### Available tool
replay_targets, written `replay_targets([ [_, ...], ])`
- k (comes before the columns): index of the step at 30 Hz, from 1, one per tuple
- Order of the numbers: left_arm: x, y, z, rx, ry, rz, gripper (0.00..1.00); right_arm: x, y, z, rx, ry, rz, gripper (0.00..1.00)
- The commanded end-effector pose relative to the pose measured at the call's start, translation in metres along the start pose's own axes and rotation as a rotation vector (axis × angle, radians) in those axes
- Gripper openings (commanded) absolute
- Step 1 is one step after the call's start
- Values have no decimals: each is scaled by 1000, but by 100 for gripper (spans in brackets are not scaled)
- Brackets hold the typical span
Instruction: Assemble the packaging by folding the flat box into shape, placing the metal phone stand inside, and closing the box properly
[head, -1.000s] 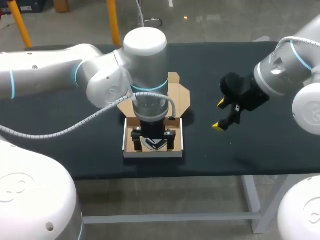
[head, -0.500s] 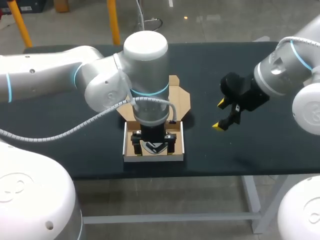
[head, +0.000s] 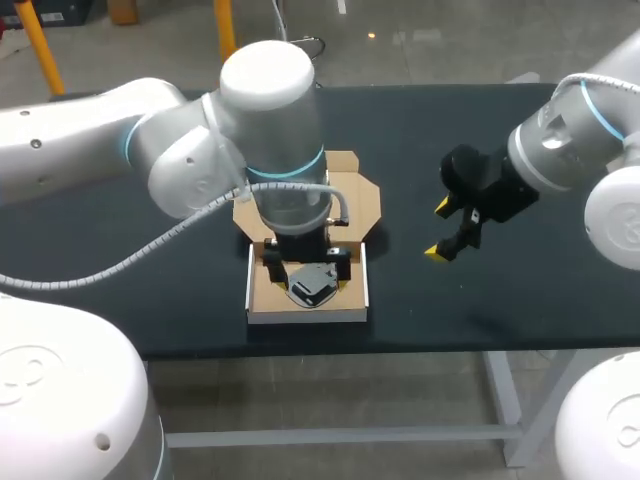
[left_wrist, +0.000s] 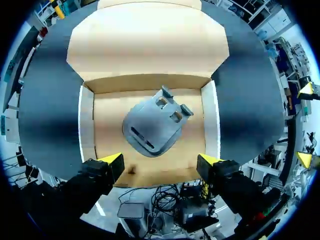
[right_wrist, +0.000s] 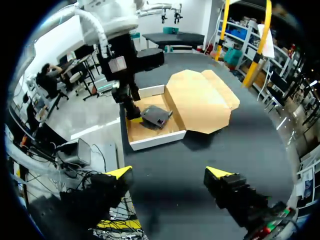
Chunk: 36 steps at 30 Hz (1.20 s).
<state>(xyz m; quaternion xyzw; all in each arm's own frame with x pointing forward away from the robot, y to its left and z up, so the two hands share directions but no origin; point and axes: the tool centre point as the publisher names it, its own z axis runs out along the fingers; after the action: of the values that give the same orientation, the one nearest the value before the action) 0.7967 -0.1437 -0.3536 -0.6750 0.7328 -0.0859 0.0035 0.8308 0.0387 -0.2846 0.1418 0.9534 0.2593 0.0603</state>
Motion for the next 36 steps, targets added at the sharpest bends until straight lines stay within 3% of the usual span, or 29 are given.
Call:
replay_targets([
  [1,-28,7,-31,47,101,74,100,0,-1,-2,-4,6,-2,100],
  [12,-53,-21,-55,42,188,292,100,0,-1,-2,-4,6,-2,100],
  [20,-73,-40,-65,88,242,390,100,-4,3,-3,9,12,-5,100],
  [36,-101,-68,-67,169,300,593,100,-22,31,-19,114,135,9,100],
])
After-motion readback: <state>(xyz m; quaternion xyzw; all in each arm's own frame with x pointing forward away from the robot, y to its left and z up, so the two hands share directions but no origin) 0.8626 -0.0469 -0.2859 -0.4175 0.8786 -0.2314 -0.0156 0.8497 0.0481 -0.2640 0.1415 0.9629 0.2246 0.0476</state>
